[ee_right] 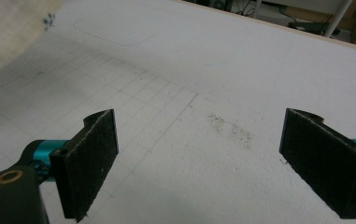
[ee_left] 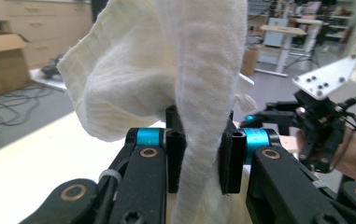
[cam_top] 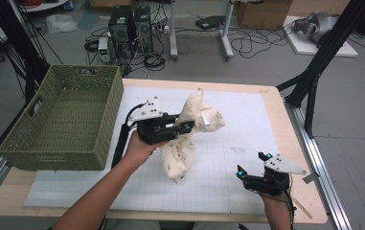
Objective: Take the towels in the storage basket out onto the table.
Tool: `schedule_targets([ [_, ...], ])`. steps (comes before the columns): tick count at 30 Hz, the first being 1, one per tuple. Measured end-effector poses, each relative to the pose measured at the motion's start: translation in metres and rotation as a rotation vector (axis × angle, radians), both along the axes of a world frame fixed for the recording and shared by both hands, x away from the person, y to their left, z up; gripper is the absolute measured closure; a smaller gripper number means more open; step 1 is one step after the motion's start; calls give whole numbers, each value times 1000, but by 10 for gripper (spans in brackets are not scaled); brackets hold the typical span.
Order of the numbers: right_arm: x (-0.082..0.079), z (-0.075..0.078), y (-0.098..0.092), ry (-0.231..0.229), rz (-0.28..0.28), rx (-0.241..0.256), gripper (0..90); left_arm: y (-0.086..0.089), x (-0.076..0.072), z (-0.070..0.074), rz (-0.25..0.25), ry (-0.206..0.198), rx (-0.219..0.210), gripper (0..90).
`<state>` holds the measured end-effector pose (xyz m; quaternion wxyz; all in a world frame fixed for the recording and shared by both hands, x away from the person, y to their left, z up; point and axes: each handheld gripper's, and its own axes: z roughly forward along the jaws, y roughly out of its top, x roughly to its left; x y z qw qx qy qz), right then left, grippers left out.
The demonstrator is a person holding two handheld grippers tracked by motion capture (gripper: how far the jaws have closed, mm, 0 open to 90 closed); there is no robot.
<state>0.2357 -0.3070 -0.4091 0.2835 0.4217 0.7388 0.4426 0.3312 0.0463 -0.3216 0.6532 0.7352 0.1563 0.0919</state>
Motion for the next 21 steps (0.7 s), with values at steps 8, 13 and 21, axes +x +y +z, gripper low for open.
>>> schedule_targets([
  [8,-1,0,-2,3,-3,0,109,-31,-1,-38,-69,56,33,751],
  [13,0,-1,-2,4,-4,-3,109,-35,7,-68,-62,115,52,736],
  [21,0,-3,-1,9,-2,-5,109,-19,19,-105,38,216,118,594],
])
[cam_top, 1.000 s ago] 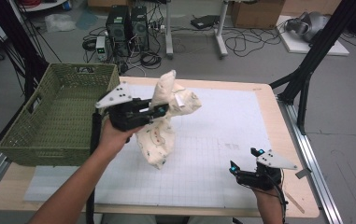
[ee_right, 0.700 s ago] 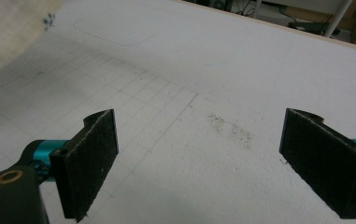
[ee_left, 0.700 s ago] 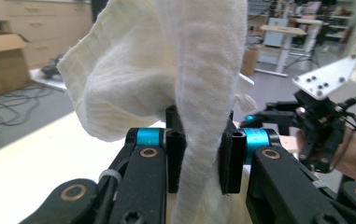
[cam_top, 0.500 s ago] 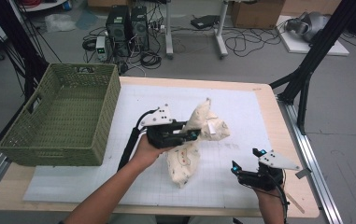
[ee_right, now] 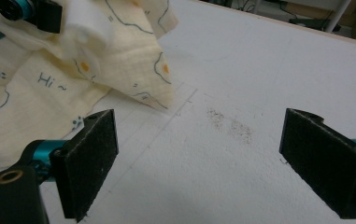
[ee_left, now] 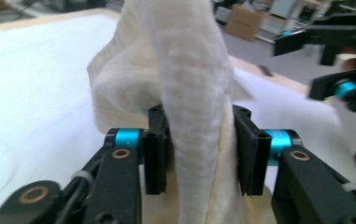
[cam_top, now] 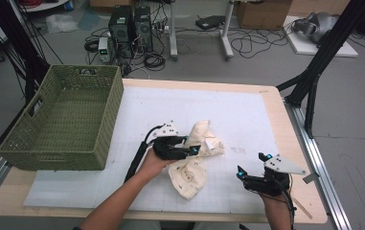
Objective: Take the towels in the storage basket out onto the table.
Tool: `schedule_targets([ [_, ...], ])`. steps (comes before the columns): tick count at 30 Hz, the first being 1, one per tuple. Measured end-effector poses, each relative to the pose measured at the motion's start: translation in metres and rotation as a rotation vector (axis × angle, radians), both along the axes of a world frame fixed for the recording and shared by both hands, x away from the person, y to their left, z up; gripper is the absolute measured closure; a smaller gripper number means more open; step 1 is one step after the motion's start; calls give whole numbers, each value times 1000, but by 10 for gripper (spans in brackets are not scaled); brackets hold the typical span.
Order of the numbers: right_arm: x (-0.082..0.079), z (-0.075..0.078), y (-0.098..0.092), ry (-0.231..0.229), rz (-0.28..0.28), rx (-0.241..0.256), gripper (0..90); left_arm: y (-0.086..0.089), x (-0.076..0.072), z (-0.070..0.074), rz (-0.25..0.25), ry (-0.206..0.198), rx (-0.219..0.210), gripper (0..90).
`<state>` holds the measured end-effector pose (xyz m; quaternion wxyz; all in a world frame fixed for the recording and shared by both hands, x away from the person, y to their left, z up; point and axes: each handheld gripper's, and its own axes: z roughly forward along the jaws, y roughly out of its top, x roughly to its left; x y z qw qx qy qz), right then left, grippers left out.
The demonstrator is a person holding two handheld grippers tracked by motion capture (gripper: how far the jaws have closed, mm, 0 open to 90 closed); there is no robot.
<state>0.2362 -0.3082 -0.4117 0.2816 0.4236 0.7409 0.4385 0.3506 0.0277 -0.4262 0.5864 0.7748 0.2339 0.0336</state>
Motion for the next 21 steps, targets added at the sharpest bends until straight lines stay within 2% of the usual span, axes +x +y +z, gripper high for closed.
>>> schedule_targets([
  [2,0,0,0,3,-2,1,109,10,3,-5,48,24,21,512],
  [5,0,0,0,6,0,1,109,30,7,-5,151,36,59,379],
  [9,0,-1,1,5,0,-3,109,61,7,1,271,18,75,284],
  [11,0,-1,2,9,2,-2,109,78,6,7,315,0,82,256],
  [13,0,-1,2,7,2,-3,109,93,3,13,345,-17,72,255],
  [16,0,-1,3,11,2,-5,109,111,-5,19,358,-40,73,254],
  [21,1,-2,4,10,3,-10,109,125,-24,18,353,-76,98,245],
])
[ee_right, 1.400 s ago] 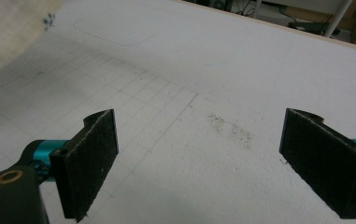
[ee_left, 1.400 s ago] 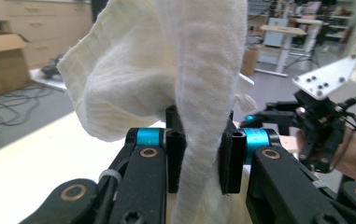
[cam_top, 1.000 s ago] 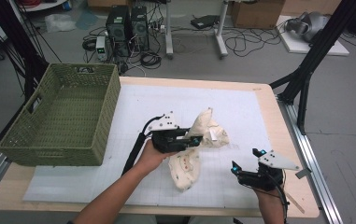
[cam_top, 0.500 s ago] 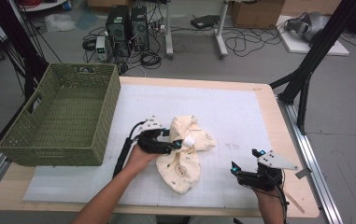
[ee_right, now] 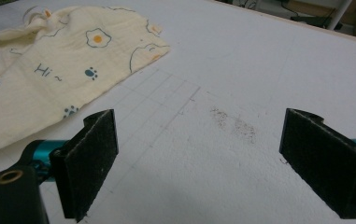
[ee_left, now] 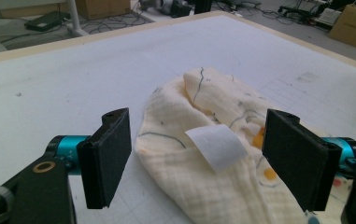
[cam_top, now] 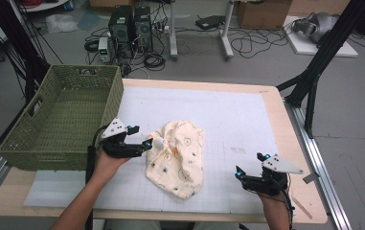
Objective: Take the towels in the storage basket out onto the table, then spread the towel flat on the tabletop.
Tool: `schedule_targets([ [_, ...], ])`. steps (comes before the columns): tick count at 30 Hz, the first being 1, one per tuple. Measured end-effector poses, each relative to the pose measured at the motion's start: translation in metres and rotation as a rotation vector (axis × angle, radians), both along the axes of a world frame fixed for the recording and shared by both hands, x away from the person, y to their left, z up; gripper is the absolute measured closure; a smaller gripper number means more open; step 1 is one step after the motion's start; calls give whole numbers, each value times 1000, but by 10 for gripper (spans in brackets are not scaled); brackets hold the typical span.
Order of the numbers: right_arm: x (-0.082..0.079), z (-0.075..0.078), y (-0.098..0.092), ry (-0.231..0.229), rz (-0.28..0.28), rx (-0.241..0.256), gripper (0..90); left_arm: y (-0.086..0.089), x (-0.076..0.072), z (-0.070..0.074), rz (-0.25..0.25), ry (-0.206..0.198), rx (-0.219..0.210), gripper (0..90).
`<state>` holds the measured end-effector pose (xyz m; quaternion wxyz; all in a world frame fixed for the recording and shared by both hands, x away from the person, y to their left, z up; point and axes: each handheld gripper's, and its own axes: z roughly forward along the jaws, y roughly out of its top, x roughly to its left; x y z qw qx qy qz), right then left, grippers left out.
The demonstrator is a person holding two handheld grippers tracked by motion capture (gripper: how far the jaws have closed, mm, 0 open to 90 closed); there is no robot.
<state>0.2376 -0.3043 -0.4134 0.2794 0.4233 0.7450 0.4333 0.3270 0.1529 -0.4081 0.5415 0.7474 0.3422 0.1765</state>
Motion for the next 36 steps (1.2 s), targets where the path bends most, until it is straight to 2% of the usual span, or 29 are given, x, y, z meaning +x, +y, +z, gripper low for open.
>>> schedule_targets([
  [4,1,0,1,-2,-3,5,108,7,-12,-6,11,-13,-17,218],
  [6,2,1,1,-8,-4,11,108,9,-15,-6,21,-10,-22,173],
  [9,4,1,2,-9,-3,12,108,11,-18,-7,32,-18,-30,169],
  [15,8,-4,5,27,7,-7,108,13,-20,-8,27,-26,-32,170],
  [24,7,-3,7,20,20,-13,108,11,-22,-7,20,-32,-27,170],
  [30,8,-3,8,36,29,-5,108,11,-22,-7,14,-32,-22,170],
  [36,10,-4,9,32,37,-9,108,10,-20,-11,15,-17,-20,170],
])
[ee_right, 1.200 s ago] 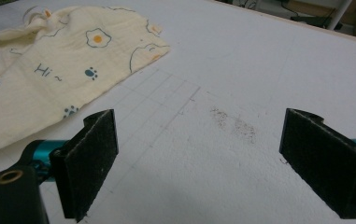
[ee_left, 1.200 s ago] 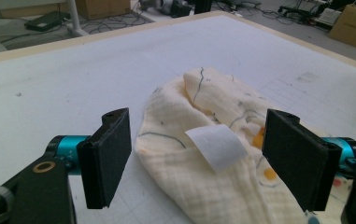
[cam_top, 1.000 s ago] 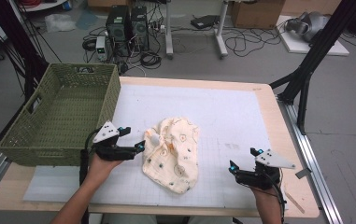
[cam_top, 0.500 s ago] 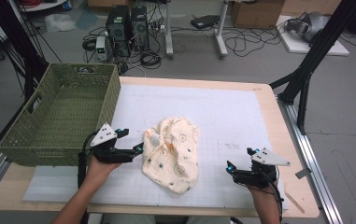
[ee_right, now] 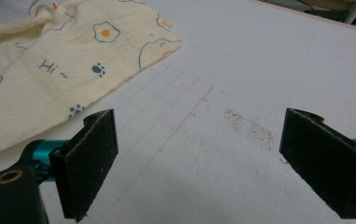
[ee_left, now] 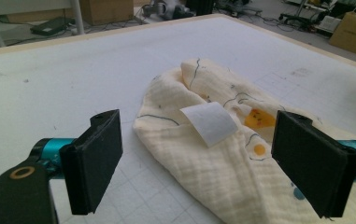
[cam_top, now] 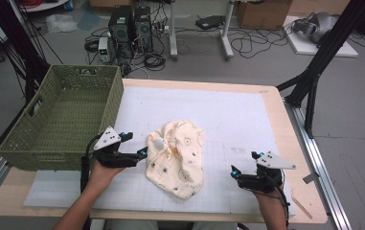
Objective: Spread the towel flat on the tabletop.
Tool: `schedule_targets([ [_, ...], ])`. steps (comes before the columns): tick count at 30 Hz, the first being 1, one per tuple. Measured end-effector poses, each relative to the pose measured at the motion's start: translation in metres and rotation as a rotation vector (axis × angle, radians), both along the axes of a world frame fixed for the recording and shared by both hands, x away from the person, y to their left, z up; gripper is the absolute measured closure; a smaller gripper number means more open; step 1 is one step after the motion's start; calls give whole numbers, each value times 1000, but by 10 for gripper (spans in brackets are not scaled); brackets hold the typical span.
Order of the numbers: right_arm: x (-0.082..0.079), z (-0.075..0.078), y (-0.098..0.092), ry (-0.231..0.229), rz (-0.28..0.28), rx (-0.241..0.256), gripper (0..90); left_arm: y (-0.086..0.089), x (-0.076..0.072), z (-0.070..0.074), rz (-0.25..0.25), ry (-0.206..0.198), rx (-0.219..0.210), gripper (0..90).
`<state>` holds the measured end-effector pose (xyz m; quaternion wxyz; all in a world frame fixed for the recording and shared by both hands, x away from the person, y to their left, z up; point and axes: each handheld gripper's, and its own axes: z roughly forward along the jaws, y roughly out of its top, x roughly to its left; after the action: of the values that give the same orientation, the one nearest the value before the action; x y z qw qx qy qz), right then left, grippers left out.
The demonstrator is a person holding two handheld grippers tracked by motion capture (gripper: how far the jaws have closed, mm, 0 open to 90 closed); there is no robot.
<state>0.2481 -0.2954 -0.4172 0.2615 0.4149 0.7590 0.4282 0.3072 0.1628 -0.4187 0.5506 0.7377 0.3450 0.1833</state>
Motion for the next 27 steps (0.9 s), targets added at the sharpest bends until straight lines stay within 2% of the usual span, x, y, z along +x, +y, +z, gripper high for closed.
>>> schedule_targets([
  [4,5,-1,4,9,6,2,108,-1,0,-1,-5,2,9,171],
  [9,16,-3,11,23,47,-9,114,-1,1,-4,-2,12,19,172],
  [10,20,-4,13,25,55,-12,159,-1,1,-5,1,13,18,173],
  [15,45,-7,27,39,86,-29,181,-4,1,-7,-14,20,24,176],
  [21,78,-9,54,54,134,-60,232,-7,1,-9,-28,26,39,182],
  [27,109,-13,83,110,196,-87,280,-5,2,-11,-18,40,34,185],
])
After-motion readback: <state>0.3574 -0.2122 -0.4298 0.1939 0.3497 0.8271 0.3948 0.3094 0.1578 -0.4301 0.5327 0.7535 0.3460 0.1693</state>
